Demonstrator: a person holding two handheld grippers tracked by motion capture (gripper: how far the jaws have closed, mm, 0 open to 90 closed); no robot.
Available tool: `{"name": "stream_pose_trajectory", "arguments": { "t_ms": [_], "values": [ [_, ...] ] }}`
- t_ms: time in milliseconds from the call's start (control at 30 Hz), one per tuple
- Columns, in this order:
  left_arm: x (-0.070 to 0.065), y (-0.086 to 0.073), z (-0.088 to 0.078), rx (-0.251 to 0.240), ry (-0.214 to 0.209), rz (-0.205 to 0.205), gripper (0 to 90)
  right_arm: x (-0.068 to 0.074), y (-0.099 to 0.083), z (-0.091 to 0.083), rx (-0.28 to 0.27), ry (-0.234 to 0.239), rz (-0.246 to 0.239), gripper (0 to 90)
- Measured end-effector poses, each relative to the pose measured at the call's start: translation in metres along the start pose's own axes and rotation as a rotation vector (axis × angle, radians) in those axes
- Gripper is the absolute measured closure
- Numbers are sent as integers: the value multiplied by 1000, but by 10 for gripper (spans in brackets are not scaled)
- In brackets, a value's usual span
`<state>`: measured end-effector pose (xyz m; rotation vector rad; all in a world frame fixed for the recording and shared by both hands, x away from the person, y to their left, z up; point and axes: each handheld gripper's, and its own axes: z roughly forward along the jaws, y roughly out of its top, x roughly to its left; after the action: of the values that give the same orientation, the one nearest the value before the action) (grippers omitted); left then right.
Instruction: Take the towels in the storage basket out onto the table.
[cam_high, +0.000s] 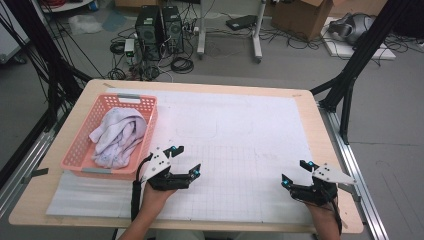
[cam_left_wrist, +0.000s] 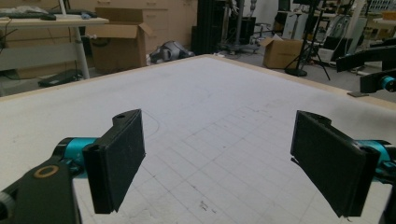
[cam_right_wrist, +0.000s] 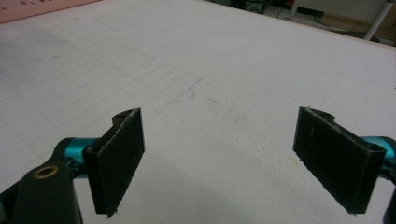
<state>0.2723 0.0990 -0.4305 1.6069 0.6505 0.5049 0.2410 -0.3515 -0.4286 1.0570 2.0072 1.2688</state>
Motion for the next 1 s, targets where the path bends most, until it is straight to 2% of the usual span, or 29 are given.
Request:
{"name": "stream_pose_trajectory", "arguments": {
  "t_ms": [233,433,667,900,933,1000],
  "values": [
    [1,0,0,1,-4,-5,178,1,0,2,5,12,2,155],
    [1,1,-2,-28,-15,2,174,2,0,1,7,14,7,155],
    [0,1,0,14,-39,-21,188,1,0,1,8,21,17,159],
    [0,5,0,5,-43,-48,168,2,1,0,-7,22,9,159],
    [0,6,-1,6,-45,-49,166,3,0,0,1,24,21,159],
    [-1,9,-1,5,-46,-38,166,2,0,1,3,24,15,159]
  ]
}}
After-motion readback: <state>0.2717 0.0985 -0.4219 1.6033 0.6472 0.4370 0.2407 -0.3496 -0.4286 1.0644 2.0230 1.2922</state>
